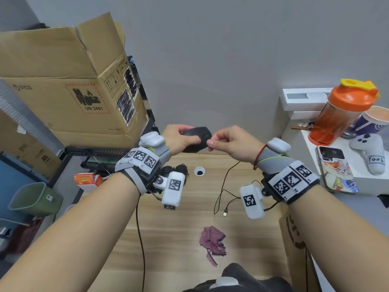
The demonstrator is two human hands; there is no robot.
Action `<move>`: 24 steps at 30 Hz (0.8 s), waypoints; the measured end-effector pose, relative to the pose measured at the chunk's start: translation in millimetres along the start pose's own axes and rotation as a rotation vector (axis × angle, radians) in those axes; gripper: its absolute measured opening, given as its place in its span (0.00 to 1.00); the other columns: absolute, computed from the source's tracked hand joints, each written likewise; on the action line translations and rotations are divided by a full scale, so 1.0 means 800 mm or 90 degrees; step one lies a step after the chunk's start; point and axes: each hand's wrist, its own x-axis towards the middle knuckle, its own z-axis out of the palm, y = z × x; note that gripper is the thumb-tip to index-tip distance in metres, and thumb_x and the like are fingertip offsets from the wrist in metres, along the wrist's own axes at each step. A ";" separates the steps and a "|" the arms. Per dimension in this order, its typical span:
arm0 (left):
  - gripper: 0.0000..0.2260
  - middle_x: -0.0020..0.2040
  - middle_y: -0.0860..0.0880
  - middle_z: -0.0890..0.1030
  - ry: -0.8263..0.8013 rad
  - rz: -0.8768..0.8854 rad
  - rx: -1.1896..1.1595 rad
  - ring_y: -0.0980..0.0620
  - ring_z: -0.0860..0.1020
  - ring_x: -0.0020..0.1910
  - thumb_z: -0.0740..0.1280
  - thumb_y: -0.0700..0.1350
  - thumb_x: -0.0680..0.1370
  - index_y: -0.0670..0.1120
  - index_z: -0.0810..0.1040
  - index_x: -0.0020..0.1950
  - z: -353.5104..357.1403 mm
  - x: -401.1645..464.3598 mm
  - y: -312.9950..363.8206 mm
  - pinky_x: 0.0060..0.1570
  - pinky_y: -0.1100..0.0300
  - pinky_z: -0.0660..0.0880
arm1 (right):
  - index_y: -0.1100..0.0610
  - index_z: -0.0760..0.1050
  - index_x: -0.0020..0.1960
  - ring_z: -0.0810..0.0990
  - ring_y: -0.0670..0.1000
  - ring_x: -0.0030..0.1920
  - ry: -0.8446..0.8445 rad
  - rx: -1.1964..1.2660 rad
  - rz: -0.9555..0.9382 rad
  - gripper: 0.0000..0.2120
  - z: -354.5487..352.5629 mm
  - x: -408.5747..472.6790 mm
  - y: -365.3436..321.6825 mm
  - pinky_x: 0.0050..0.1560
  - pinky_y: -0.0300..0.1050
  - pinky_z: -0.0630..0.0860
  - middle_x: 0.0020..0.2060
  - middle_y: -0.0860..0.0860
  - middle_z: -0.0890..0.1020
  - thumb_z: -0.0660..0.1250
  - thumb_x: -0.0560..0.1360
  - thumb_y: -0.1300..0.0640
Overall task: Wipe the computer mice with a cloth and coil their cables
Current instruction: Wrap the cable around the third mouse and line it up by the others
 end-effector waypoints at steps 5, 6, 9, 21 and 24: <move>0.16 0.40 0.53 0.86 -0.132 -0.004 0.120 0.55 0.83 0.40 0.81 0.48 0.66 0.52 0.83 0.51 0.002 -0.008 0.000 0.48 0.56 0.79 | 0.55 0.83 0.40 0.69 0.40 0.27 0.041 -0.005 -0.006 0.10 -0.025 0.007 0.003 0.32 0.31 0.65 0.24 0.42 0.75 0.73 0.73 0.49; 0.16 0.39 0.52 0.86 -0.152 -0.010 0.122 0.55 0.83 0.39 0.81 0.48 0.65 0.51 0.83 0.50 0.004 -0.010 0.002 0.49 0.55 0.80 | 0.55 0.83 0.40 0.71 0.40 0.30 0.043 0.009 -0.006 0.09 -0.027 0.008 0.005 0.36 0.33 0.68 0.27 0.43 0.77 0.74 0.73 0.50; 0.19 0.46 0.46 0.87 -0.223 0.006 0.093 0.48 0.84 0.47 0.81 0.49 0.62 0.49 0.84 0.52 0.006 -0.017 0.007 0.60 0.47 0.78 | 0.56 0.83 0.39 0.69 0.46 0.33 0.055 0.056 0.002 0.10 -0.029 0.010 0.010 0.38 0.39 0.67 0.30 0.52 0.75 0.77 0.69 0.49; 0.26 0.51 0.39 0.84 -0.360 0.019 -0.022 0.45 0.81 0.50 0.78 0.48 0.60 0.41 0.82 0.56 0.019 -0.034 0.016 0.64 0.42 0.74 | 0.55 0.77 0.35 0.62 0.47 0.29 0.082 0.115 -0.020 0.12 -0.025 0.021 0.022 0.29 0.39 0.60 0.28 0.52 0.69 0.76 0.70 0.50; 0.23 0.55 0.36 0.82 -0.376 -0.008 -0.091 0.41 0.81 0.53 0.77 0.45 0.64 0.40 0.81 0.57 0.022 -0.036 0.016 0.65 0.43 0.73 | 0.56 0.77 0.36 0.62 0.45 0.27 0.112 0.139 -0.030 0.11 -0.024 0.019 0.017 0.31 0.39 0.61 0.27 0.51 0.68 0.76 0.71 0.53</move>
